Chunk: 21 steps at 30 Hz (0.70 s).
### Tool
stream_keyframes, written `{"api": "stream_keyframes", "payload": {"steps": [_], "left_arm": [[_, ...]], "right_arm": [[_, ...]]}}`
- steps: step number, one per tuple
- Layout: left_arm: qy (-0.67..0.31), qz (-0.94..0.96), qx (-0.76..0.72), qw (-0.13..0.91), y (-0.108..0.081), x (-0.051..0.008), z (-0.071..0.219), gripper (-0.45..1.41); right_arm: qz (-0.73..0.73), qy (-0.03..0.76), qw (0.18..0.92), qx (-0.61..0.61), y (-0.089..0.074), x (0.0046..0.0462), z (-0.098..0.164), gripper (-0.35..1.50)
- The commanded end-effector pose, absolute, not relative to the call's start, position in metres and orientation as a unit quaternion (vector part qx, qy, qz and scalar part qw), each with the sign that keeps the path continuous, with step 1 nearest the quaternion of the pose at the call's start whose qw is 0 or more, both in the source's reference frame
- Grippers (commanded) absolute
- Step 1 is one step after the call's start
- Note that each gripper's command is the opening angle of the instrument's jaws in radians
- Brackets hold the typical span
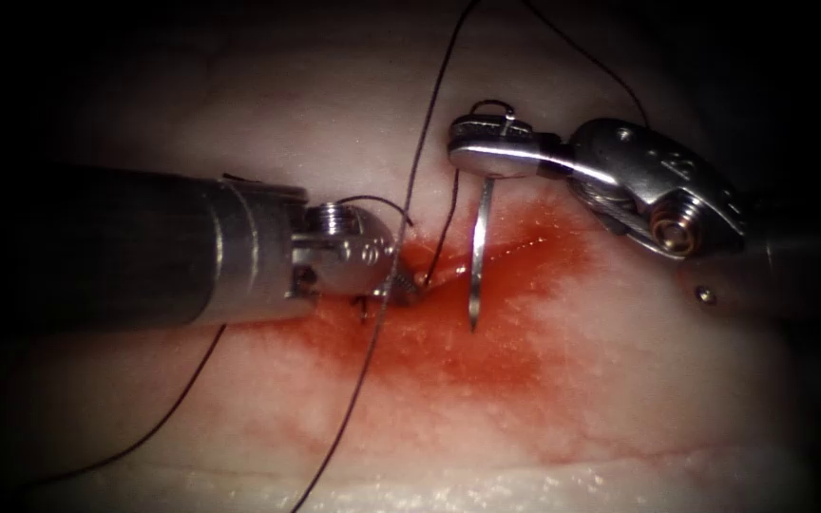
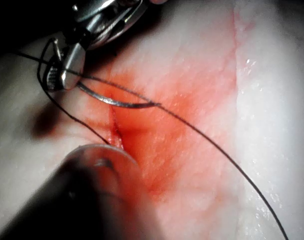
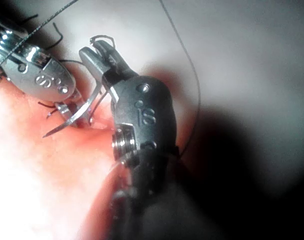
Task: Wound Closure
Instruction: Push needle into tissue beneath wound with right needle driver
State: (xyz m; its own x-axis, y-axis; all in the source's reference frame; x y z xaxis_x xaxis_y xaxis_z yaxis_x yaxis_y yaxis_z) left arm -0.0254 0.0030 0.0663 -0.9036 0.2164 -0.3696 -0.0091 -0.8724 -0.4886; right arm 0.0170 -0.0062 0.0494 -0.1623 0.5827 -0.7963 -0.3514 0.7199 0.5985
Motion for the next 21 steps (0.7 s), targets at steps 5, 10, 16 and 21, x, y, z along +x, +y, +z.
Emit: {"api": "stream_keyframes", "payload": {"steps": [5, 10, 16, 21], "left_arm": [[-0.246, 0.944, -0.21, 0.064, 0.0029, -0.0257, 0.0667, 0.36], [-0.248, 0.943, -0.21, 0.068, 0.0028, -0.0255, 0.0666, 0.37], [-0.25, 0.943, -0.208, 0.07, 0.0025, -0.0256, 0.0664, 0.36], [-0.251, 0.943, -0.209, 0.069, 0.0022, -0.0256, 0.0662, 0.36]], "right_arm": [[0.332, 0.677, 0.654, 0.052, -0.0061, 0.0187, 0.0502, -0.35], [0.281, 0.685, 0.671, -0.017, -0.0064, 0.0202, 0.0505, -0.35], [0.221, 0.685, 0.692, -0.062, -0.0081, 0.0218, 0.0518, -0.35], [0.189, 0.684, 0.7, -0.077, -0.0095, 0.0221, 0.0527, -0.35]]}}
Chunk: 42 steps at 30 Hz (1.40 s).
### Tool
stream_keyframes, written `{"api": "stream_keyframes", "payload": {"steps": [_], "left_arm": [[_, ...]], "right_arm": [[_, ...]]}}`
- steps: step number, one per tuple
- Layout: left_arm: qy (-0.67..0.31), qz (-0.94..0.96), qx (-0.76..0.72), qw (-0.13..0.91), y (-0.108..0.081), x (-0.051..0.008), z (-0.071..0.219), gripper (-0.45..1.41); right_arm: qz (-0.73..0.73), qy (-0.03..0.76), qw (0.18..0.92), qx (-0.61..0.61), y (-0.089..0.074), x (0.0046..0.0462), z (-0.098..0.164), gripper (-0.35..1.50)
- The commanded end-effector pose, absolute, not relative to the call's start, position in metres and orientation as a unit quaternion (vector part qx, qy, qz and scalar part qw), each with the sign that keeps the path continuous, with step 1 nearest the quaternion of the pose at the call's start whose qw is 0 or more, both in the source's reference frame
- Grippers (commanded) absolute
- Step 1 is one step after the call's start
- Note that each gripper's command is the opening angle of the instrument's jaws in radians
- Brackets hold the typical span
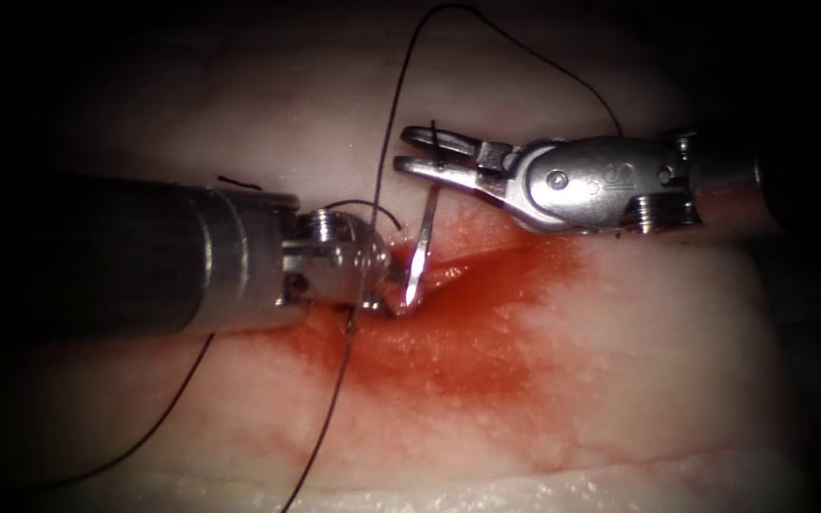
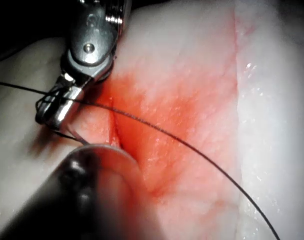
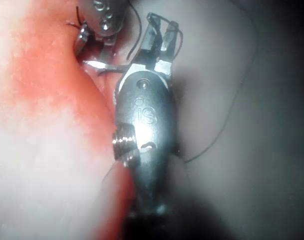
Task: Wound Closure
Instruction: Push needle into tissue beneath wound with right needle driver
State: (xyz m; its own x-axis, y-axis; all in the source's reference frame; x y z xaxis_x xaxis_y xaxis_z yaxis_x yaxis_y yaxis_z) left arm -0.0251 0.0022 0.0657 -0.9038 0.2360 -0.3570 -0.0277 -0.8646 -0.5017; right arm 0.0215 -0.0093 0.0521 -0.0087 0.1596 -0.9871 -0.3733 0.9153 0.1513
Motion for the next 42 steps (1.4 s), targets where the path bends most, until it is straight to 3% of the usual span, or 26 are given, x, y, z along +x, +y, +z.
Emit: {"api": "stream_keyframes", "payload": {"steps": [1, 22, 25, 37, 42], "left_arm": [[-0.251, 0.943, -0.209, 0.069, 0.0022, -0.0256, 0.0662, 0.36], [-0.245, 0.938, -0.232, 0.081, 0.0028, -0.025, 0.0654, 0.39], [-0.226, 0.936, -0.253, 0.094, 0.004, -0.0246, 0.0643, 0.26], [-0.192, 0.928, -0.289, 0.133, 0.0048, -0.0247, 0.0602, 0.26], [-0.173, 0.926, -0.305, 0.14, 0.0026, -0.0251, 0.0568, 0.17]], "right_arm": [[0.189, 0.684, 0.7, -0.077, -0.0095, 0.0221, 0.0527, -0.35], [0.104, 0.675, 0.725, -0.094, -0.0117, 0.0213, 0.0533, -0.35], [0.11, 0.678, 0.722, -0.087, -0.0115, 0.0213, 0.0533, -0.35], [0.146, 0.684, 0.713, -0.049, -0.011, 0.0209, 0.0536, -0.35], [0.144, 0.681, 0.717, -0.036, -0.0105, 0.0207, 0.0538, -0.35]]}}
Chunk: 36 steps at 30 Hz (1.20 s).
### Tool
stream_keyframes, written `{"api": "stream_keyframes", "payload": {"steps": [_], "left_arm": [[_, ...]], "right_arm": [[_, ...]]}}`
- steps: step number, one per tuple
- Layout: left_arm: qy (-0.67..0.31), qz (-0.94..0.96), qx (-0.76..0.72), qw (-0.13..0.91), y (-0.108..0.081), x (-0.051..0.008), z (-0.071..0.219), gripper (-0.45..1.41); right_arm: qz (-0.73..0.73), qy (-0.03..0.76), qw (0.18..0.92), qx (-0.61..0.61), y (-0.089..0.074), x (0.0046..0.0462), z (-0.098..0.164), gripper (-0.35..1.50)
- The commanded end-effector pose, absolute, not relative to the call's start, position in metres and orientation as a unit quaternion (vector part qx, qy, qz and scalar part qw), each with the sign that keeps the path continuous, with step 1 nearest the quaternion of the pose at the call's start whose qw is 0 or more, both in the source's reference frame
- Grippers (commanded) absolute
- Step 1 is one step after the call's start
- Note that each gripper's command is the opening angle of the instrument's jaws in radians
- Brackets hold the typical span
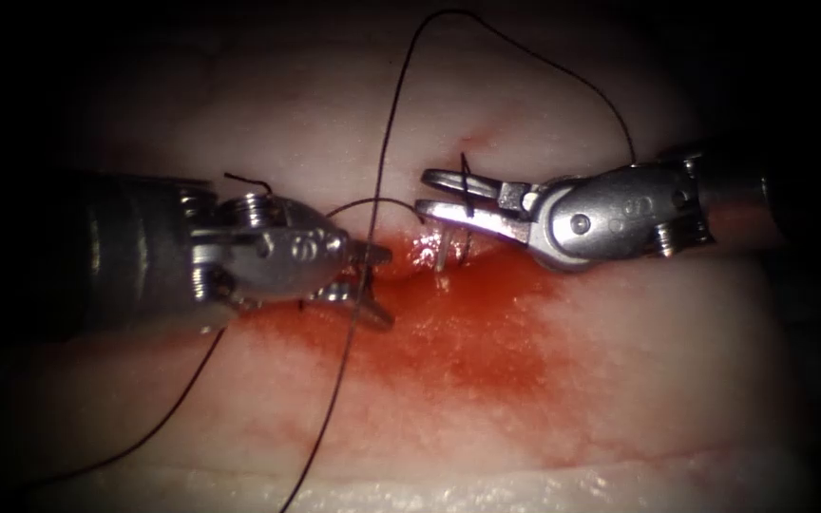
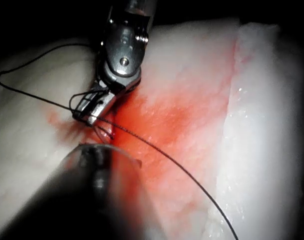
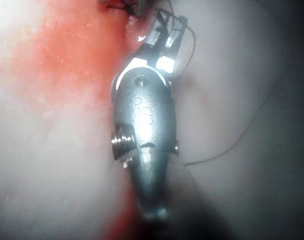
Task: Wound Closure
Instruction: Push needle into tissue beneath wound with right needle driver
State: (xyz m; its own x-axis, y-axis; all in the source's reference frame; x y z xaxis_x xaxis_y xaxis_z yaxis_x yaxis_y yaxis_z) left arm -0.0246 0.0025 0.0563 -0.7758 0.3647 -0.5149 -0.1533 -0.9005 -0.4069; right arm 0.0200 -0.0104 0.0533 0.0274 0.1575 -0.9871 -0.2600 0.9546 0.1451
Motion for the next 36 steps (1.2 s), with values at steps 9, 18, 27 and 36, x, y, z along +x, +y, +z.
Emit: {"api": "stream_keyframes", "payload": {"steps": [9, 18, 27, 36], "left_arm": [[-0.155, 0.924, -0.322, 0.134, -0.0019, -0.0276, 0.0528, 0.05], [-0.157, 0.918, -0.338, 0.134, -0.0028, -0.0296, 0.0539, 0.02], [-0.146, 0.916, -0.35, 0.136, -0.0009, -0.0283, 0.0564, 0.0], [-0.144, 0.915, -0.356, 0.127, -0.003, -0.0285, 0.0582, -0.01]], "right_arm": [[0.129, 0.67, 0.731, 0.01, -0.0092, 0.0202, 0.0543, -0.35], [0.169, 0.686, 0.704, 0.078, -0.0072, 0.0205, 0.0552, -0.35], [0.17, 0.688, 0.7, 0.086, -0.0075, 0.0208, 0.0551, -0.35], [0.165, 0.679, 0.709, 0.098, -0.0068, 0.0207, 0.0554, -0.35]]}}
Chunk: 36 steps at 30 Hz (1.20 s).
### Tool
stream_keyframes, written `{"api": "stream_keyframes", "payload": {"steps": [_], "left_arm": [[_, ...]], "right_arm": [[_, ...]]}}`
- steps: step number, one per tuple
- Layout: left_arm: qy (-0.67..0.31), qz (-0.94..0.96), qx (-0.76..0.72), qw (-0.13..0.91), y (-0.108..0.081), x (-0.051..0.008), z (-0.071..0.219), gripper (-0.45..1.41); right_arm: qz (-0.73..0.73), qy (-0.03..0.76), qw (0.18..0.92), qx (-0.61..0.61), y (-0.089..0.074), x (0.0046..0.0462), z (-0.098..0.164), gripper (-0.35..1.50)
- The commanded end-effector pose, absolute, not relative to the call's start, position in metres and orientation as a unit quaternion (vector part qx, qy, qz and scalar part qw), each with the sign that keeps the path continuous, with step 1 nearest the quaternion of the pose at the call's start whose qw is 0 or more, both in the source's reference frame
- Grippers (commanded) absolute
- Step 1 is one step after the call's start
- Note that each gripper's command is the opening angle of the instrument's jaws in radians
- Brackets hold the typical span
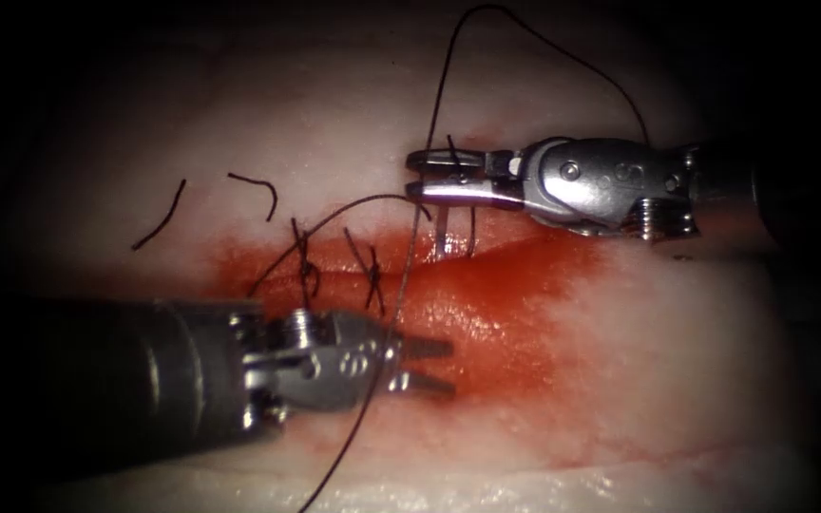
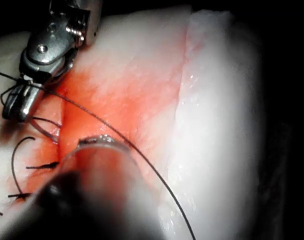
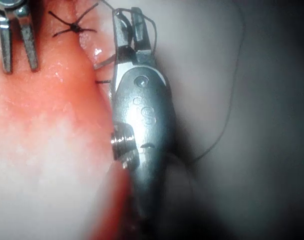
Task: Wound Closure
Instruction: Push needle into tissue beneath wound with right needle driver
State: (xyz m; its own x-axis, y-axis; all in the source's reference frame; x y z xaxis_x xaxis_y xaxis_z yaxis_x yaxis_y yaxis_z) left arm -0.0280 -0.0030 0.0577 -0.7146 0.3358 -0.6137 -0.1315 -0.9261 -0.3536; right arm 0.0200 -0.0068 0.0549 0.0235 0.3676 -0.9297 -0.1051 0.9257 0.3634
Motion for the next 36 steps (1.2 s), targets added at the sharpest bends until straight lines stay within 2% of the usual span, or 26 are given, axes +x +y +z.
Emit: {"api": "stream_keyframes", "payload": {"steps": [1, 36], "left_arm": [[-0.145, 0.915, -0.355, 0.126, -0.0032, -0.0284, 0.058, -0.01], [-0.161, 0.911, -0.353, 0.142, -0.0048, -0.0278, 0.0608, 0.02]], "right_arm": [[0.164, 0.678, 0.709, 0.104, -0.0068, 0.0206, 0.0554, -0.35], [0.166, 0.662, 0.71, 0.172, -0.0062, 0.0212, 0.0554, -0.35]]}}
